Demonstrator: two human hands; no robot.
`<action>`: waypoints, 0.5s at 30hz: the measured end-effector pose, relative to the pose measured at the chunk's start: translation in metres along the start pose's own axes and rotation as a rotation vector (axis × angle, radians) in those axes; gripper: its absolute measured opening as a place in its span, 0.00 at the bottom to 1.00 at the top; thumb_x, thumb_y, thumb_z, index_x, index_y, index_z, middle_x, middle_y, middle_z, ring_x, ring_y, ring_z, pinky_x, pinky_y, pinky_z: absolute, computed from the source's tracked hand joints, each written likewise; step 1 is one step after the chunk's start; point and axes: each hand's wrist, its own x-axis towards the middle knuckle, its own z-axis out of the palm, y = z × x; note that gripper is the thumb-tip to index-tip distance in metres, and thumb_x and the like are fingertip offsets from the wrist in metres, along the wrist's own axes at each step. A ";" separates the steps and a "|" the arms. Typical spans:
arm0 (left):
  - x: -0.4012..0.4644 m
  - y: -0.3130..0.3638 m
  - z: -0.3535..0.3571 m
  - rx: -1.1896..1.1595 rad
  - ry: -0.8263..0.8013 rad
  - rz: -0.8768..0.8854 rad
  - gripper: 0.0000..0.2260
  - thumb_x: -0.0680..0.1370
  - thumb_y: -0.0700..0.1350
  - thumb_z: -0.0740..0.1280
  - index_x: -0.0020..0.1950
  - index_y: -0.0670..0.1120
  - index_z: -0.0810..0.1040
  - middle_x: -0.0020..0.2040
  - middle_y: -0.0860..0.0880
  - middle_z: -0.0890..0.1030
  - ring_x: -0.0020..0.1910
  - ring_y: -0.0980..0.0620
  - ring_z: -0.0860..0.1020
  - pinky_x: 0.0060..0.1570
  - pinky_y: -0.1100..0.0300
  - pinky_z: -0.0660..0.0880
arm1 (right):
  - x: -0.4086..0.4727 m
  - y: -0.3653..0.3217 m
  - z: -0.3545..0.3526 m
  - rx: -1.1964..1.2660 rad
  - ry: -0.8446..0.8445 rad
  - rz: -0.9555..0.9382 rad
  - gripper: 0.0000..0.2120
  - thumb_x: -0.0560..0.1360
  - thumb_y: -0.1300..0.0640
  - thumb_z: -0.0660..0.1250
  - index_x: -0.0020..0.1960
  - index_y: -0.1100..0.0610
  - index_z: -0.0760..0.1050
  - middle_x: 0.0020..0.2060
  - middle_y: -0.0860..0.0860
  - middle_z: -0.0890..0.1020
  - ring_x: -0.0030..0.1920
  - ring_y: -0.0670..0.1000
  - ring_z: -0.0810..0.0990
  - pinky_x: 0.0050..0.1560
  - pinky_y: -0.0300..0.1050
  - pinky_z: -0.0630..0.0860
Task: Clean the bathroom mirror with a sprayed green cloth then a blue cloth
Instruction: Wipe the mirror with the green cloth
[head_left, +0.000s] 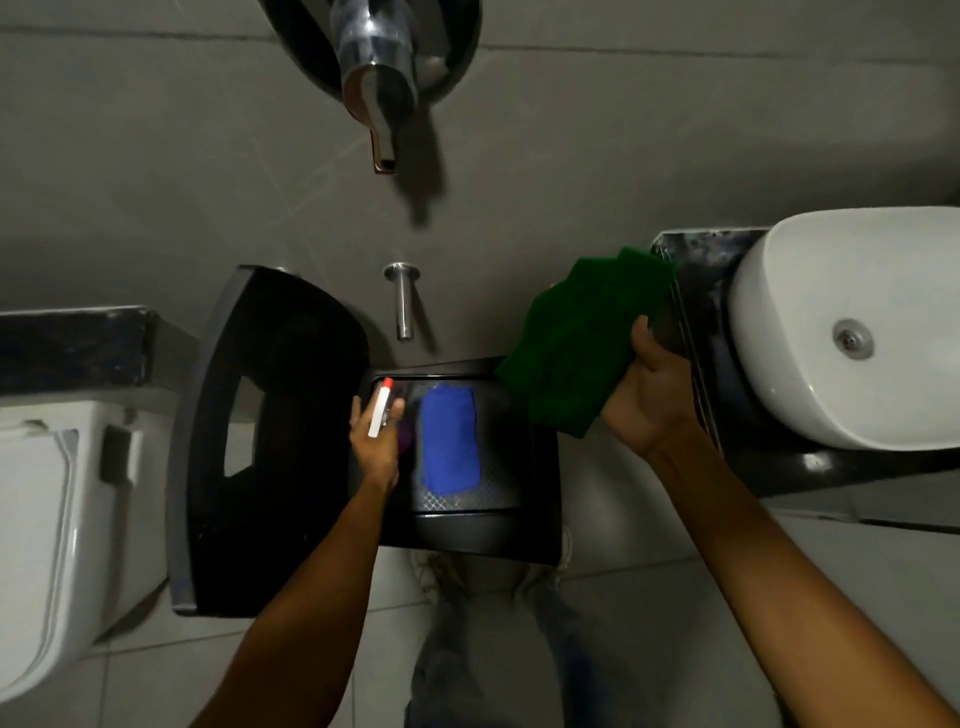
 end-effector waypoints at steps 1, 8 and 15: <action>0.001 0.000 -0.001 -0.004 -0.002 -0.010 0.30 0.80 0.35 0.70 0.81 0.36 0.64 0.83 0.39 0.63 0.81 0.40 0.66 0.81 0.44 0.64 | 0.001 0.000 0.001 -0.003 0.004 -0.001 0.28 0.84 0.45 0.51 0.78 0.59 0.64 0.74 0.59 0.72 0.74 0.61 0.71 0.72 0.62 0.68; -0.024 0.006 -0.003 -0.099 0.108 -0.299 0.34 0.78 0.34 0.72 0.81 0.37 0.62 0.77 0.36 0.72 0.74 0.39 0.74 0.76 0.47 0.71 | -0.005 -0.004 0.010 -0.020 0.011 -0.010 0.27 0.84 0.46 0.52 0.78 0.59 0.64 0.74 0.59 0.72 0.73 0.61 0.71 0.74 0.62 0.66; -0.089 0.084 0.077 -0.122 -0.589 -0.443 0.26 0.85 0.57 0.58 0.81 0.48 0.68 0.82 0.41 0.67 0.82 0.39 0.63 0.73 0.47 0.68 | -0.041 -0.034 0.026 0.074 -0.043 -0.105 0.24 0.84 0.47 0.52 0.69 0.59 0.77 0.64 0.57 0.82 0.64 0.58 0.81 0.65 0.60 0.73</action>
